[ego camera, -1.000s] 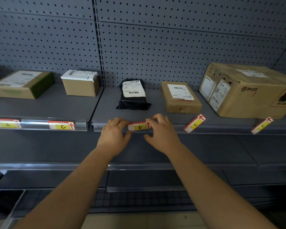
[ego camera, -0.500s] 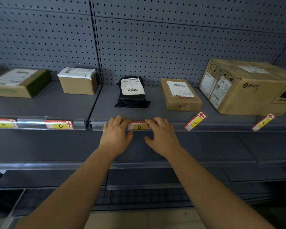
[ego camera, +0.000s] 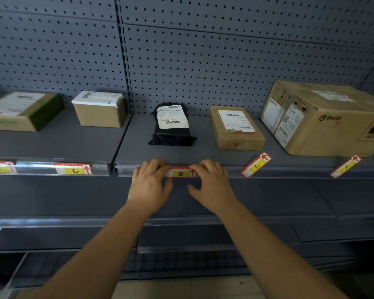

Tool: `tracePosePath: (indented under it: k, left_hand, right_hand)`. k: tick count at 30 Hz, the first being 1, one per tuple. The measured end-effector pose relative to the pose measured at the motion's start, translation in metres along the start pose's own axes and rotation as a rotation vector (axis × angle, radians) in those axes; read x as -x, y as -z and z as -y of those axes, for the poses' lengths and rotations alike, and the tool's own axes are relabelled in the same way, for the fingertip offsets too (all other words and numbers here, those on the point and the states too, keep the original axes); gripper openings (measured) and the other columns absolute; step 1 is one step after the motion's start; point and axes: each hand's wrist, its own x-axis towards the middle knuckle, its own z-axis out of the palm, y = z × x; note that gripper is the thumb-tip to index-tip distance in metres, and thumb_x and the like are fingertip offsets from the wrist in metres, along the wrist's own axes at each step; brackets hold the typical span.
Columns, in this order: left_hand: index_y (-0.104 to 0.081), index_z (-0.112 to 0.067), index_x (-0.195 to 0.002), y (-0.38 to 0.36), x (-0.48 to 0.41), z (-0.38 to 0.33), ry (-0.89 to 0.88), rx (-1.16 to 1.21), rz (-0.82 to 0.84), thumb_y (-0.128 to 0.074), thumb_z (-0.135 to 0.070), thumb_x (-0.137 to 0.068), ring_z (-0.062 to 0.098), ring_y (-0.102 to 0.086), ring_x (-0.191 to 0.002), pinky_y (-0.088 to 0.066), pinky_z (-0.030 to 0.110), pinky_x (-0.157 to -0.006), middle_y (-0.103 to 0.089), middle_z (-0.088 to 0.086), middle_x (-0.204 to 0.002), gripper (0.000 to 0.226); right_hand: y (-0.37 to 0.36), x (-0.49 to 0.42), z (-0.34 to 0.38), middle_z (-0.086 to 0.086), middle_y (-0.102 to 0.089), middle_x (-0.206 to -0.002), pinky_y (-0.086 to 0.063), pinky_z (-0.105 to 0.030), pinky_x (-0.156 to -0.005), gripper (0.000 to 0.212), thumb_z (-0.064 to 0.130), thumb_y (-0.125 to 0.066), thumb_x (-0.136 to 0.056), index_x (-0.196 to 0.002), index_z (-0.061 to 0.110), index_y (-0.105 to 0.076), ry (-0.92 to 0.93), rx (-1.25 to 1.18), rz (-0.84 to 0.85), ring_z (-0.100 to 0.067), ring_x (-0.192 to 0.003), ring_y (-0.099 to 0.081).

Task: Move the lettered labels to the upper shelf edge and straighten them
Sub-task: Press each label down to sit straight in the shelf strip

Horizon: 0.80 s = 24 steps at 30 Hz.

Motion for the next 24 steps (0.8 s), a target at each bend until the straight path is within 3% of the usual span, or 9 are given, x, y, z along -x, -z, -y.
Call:
tracePosePath:
  k: [10,15,18,24]
  left_hand:
    - [-0.064,-0.019,-0.114,0.002,0.001,-0.004,0.022,0.006,0.022,-0.040,-0.039,-0.085,0.022,-0.049,-0.097,-0.035,0.040,-0.091,-0.054,-0.001,-0.107,0.042]
    - [-0.059,-0.025,-0.120,0.019,0.009,-0.022,0.059,0.018,0.069,-0.045,-0.045,-0.083,0.022,-0.050,-0.106,-0.044,0.044,-0.089,-0.057,-0.003,-0.114,0.045]
    - [-0.055,-0.025,-0.125,0.024,0.024,-0.049,0.085,0.032,0.124,-0.042,-0.052,-0.083,0.022,-0.049,-0.115,-0.043,0.044,-0.095,-0.057,-0.003,-0.122,0.052]
    - [-0.054,-0.022,-0.127,0.015,0.063,-0.141,0.072,0.096,0.166,-0.037,-0.059,-0.081,0.020,-0.049,-0.116,-0.043,0.042,-0.096,-0.055,-0.002,-0.125,0.061]
  right_hand:
    - [-0.007,0.002,-0.006,0.000,-0.050,-0.115,-0.035,-0.038,-0.095,0.054,0.038,-0.069,-0.077,-0.127,0.021,-0.057,0.010,-0.013,-0.015,-0.022,-0.109,-0.046]
    - [0.023,0.011,-0.017,0.001,-0.050,-0.116,-0.040,-0.038,-0.097,0.049,0.040,-0.065,-0.085,-0.130,0.022,-0.057,0.077,-0.118,0.044,-0.018,-0.111,-0.046]
    - [0.051,0.038,-0.040,0.003,-0.052,-0.121,-0.039,-0.031,-0.097,0.047,0.043,-0.061,-0.088,-0.130,0.024,-0.056,0.072,-0.161,0.037,-0.015,-0.114,-0.045]
    - [0.098,0.115,-0.098,0.003,-0.051,-0.131,-0.041,-0.032,-0.100,0.051,0.049,-0.058,-0.090,-0.134,0.024,-0.053,0.004,-0.189,0.069,-0.016,-0.122,-0.045]
